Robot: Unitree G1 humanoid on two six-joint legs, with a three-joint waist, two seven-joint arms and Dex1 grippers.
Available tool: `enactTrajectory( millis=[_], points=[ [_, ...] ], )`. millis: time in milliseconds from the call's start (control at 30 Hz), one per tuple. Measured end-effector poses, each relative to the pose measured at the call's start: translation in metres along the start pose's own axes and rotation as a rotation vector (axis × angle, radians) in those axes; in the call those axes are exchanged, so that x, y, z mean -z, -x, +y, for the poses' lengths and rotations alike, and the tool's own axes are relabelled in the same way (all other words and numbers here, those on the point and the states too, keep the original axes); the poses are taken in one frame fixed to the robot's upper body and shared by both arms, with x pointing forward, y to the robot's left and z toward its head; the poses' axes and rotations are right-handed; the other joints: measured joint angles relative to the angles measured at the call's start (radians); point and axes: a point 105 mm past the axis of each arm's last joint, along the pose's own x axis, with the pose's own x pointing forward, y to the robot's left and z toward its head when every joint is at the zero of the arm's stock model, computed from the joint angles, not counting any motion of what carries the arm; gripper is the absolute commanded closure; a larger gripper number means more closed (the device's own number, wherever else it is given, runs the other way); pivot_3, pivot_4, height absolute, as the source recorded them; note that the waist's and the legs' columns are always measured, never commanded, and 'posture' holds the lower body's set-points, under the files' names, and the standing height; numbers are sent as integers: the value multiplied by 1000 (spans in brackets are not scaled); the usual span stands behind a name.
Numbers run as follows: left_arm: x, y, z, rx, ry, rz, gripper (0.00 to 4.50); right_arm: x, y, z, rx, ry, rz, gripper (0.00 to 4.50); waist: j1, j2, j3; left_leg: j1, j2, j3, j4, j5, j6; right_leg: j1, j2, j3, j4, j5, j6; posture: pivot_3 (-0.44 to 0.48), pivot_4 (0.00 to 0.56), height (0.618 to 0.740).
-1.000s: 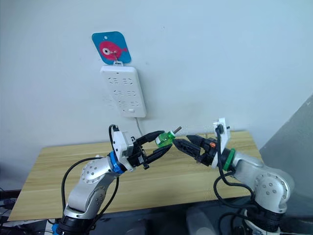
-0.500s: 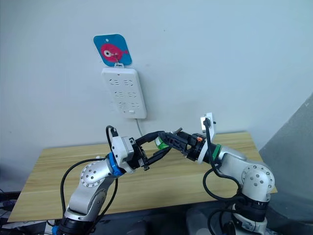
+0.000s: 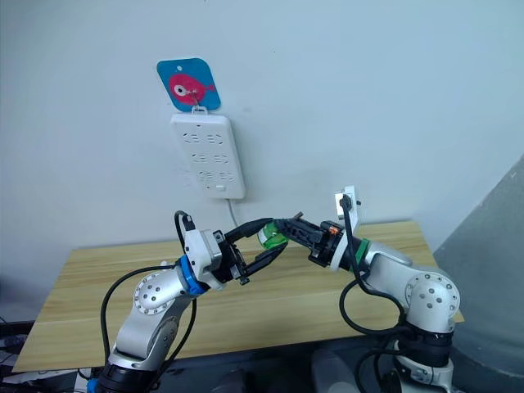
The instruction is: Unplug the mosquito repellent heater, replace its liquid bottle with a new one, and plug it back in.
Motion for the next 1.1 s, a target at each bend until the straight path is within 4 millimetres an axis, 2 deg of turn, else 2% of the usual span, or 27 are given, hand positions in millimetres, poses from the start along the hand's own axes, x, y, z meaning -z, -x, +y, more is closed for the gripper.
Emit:
enactTrajectory(
  millis=[100,200,267,333,400,533,667,767,900,1067,1100],
  points=[
    [3,5,-1,24,26,28,1290,3,-2,2,-6,12,20,3653,0,1,-3,0,0,0,0,0,0,0,0,0,0,0,0,-168,69,710],
    [10,11,-4,47,49,86,526,5,-4,4,-15,25,32,3653,0,1,-3,0,0,0,0,0,0,0,0,0,0,0,0,-161,80,710],
    [16,17,-6,65,72,145,0,1,-3,-2,25,59,20,3653,0,1,-3,0,0,0,0,0,0,0,0,0,0,0,0,-158,85,710],
    [25,25,-3,70,74,229,0,-3,0,-16,106,141,16,3653,2,1,-3,0,0,0,0,0,0,0,0,0,0,0,0,-150,96,710],
    [36,37,5,41,78,329,0,-6,5,-37,225,258,9,3653,3,1,-3,1,0,0,0,0,0,0,0,0,-1,0,0,-145,103,710],
    [52,58,19,-33,112,480,0,-2,19,-110,555,571,70,3653,4,1,-2,1,0,1,-1,0,0,0,0,1,-1,0,0,-129,111,710],
    [53,64,10,6,141,542,0,14,25,-151,697,672,105,3653,6,1,-1,1,1,1,-2,0,0,-1,0,0,-1,-1,-1,-104,118,710],
    [45,62,-4,90,162,566,0,29,22,-177,760,686,131,3653,10,0,2,1,1,1,-2,0,0,0,0,0,0,-1,-1,-92,119,710],
    [35,56,-12,135,179,551,0,54,16,-196,773,658,164,3653,25,-1,5,2,1,1,-1,0,0,0,0,0,0,-1,-1,-70,121,710],
    [26,50,-15,153,179,523,0,63,10,-206,773,681,185,3653,43,0,7,2,1,0,-1,0,0,1,0,0,0,0,-1,-70,121,710],
    [25,49,-15,153,177,521,0,63,10,-206,773,683,186,3303,45,0,6,2,1,0,-1,0,0,1,0,0,0,0,-1,-70,121,710]
  ],
)
